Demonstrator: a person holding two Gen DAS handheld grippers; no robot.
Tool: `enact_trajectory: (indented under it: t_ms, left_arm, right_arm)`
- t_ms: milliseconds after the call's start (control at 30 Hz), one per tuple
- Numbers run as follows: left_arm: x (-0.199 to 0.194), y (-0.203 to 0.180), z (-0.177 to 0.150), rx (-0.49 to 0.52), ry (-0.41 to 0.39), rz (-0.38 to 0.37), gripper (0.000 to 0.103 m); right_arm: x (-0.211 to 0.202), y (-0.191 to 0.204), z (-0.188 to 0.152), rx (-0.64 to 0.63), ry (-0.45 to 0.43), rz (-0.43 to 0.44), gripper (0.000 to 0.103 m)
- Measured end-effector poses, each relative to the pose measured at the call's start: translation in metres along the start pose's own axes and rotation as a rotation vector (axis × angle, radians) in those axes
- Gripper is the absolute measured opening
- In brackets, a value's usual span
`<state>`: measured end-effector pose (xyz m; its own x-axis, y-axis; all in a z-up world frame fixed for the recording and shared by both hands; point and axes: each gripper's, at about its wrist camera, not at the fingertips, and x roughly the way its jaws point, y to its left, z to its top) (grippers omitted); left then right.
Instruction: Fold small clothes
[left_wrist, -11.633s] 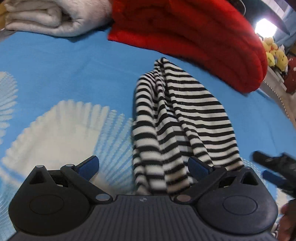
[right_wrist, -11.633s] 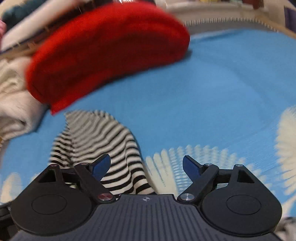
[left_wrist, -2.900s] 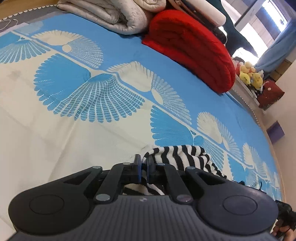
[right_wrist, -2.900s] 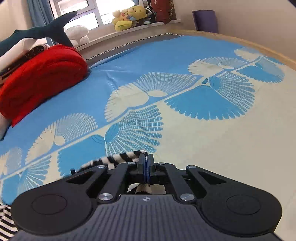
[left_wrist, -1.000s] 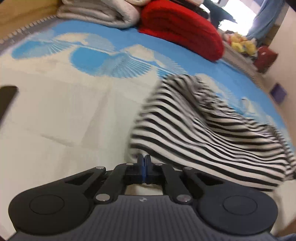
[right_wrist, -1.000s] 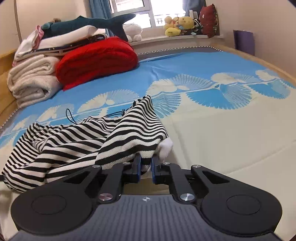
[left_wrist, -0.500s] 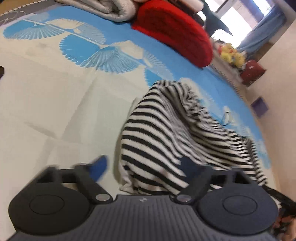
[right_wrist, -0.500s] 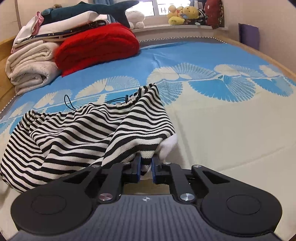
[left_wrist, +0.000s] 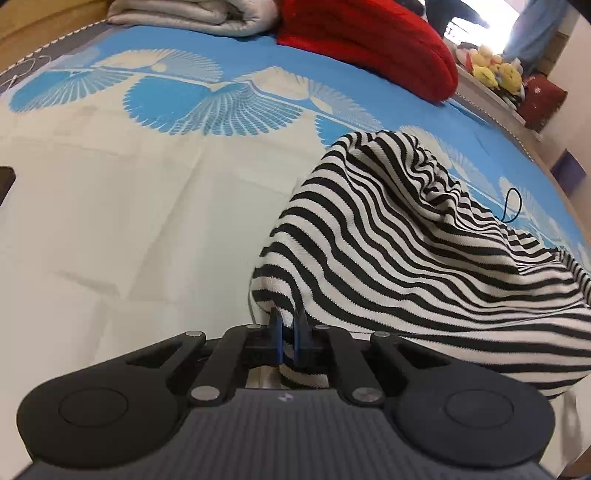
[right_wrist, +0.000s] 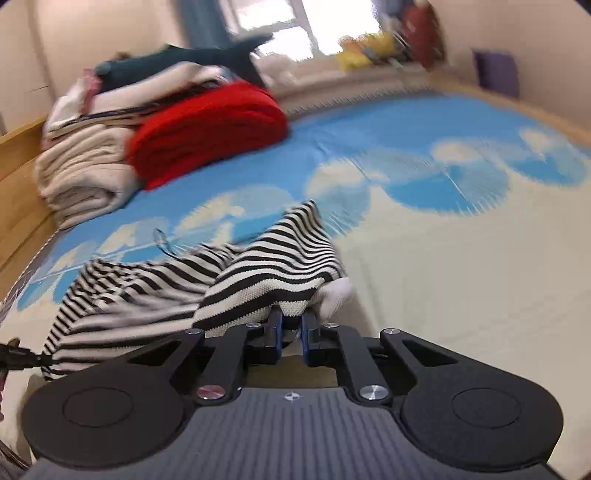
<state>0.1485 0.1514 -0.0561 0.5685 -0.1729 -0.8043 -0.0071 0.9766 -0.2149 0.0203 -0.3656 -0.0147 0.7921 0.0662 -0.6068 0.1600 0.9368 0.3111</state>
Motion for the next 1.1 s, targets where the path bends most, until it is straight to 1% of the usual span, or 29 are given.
enact_trajectory:
  t_ms: [33,67,100,133,167,233,267,333,400,433,467,500,533,567,600,633,667,700,733,767,800,833,867,900,967,1000,1033,1100]
  left_arm:
    - [0.001,-0.002,-0.001,0.016,0.003,0.006,0.006]
    - [0.002,-0.003,-0.002,0.032,0.004,0.020,0.006]
    - [0.003,-0.003,-0.001,0.033,0.007,0.019,0.006]
    - [0.004,0.000,0.000,0.026,0.007,0.015,0.006]
    - [0.004,0.001,0.000,0.020,0.008,0.011,0.006]
    - [0.004,0.002,0.001,0.014,0.011,0.006,0.006]
    - [0.004,0.001,0.002,0.013,0.009,0.005,0.006]
    - [0.005,0.001,0.003,0.009,0.010,0.001,0.006]
    - [0.005,0.001,0.003,0.007,0.010,0.001,0.006]
    - [0.004,0.002,0.002,0.011,0.008,0.003,0.007]
    - [0.002,0.002,0.002,0.011,0.007,-0.004,0.010]
    - [-0.002,0.004,0.002,0.001,0.004,-0.020,0.014]
    - [-0.007,0.005,0.002,-0.011,-0.003,-0.031,0.025]
    - [-0.014,0.006,0.002,-0.021,-0.017,-0.045,0.035]
    - [-0.023,0.007,0.003,-0.030,-0.038,-0.056,0.058]
    - [-0.032,0.007,0.002,-0.038,-0.075,-0.065,0.077]
    - [-0.042,0.006,0.003,-0.039,-0.120,-0.063,0.084]
    - [-0.049,0.004,0.005,-0.036,-0.153,-0.055,0.088]
    - [-0.054,0.000,0.007,-0.031,-0.184,-0.053,0.088]
    - [-0.056,-0.005,0.011,-0.022,-0.196,-0.065,0.088]
    - [-0.056,-0.012,0.016,-0.013,-0.196,-0.089,0.088]
    - [-0.055,-0.019,0.021,-0.004,-0.195,-0.116,0.088]
    - [-0.051,-0.030,0.026,0.007,-0.189,-0.142,0.088]
    - [-0.045,-0.041,0.032,0.024,-0.177,-0.160,0.088]
    - [-0.030,-0.063,0.041,0.068,-0.159,-0.181,0.089]
    - [-0.020,-0.071,0.046,0.088,-0.149,-0.174,0.089]
    - [-0.008,-0.077,0.052,0.098,-0.133,-0.155,0.089]
    - [0.016,-0.079,0.061,0.081,-0.104,-0.131,0.089]
  right_arm:
    - [0.002,-0.006,0.002,-0.002,0.017,-0.008,0.001]
    - [0.001,-0.012,0.004,-0.003,0.013,-0.056,0.001]
    - [-0.002,-0.019,0.006,-0.001,0.006,-0.074,0.001]
    - [-0.007,-0.031,0.011,0.048,-0.002,-0.036,0.001]
    - [-0.008,-0.041,0.014,0.080,0.000,-0.020,0.001]
    - [0.004,-0.045,0.012,0.055,0.050,-0.100,0.001]
    - [0.008,-0.044,0.011,0.037,0.060,-0.119,0.001]
    - [0.009,-0.038,0.011,-0.015,0.042,-0.159,0.001]
    - [0.022,-0.034,0.007,-0.080,0.083,-0.239,0.000]
    - [0.033,-0.031,0.002,-0.126,0.132,-0.301,0.000]
    - [0.048,-0.026,-0.007,-0.230,0.200,-0.408,0.000]
    - [0.058,-0.023,-0.013,-0.279,0.255,-0.463,0.000]
    - [0.059,-0.025,-0.013,-0.255,0.266,-0.479,0.000]
    - [0.051,-0.026,-0.008,-0.209,0.224,-0.455,0.003]
    - [0.037,-0.030,-0.002,-0.150,0.153,-0.432,0.013]
    - [0.024,-0.033,0.001,-0.097,0.087,-0.424,0.025]
    - [0.015,-0.034,0.004,-0.061,0.033,-0.409,0.029]
    - [0.008,-0.033,0.006,-0.031,-0.014,-0.381,0.030]
    - [0.003,-0.030,0.009,0.001,-0.057,-0.340,0.030]
    - [0.001,-0.026,0.012,0.027,-0.090,-0.289,0.030]
    - [0.001,-0.020,0.016,0.050,-0.117,-0.218,0.030]
    - [0.004,-0.011,0.020,0.058,-0.129,-0.155,0.030]
    - [0.011,-0.001,0.024,0.052,-0.123,-0.093,0.030]
    - [0.021,0.013,0.027,0.033,-0.099,-0.026,0.031]
    - [0.048,0.043,0.033,-0.005,-0.028,0.106,0.035]
    - [0.063,0.056,0.035,-0.029,0.012,0.131,0.036]
    - [0.078,0.070,0.036,-0.068,0.049,0.128,0.036]
    - [0.099,0.089,0.035,-0.148,0.074,0.087,0.036]
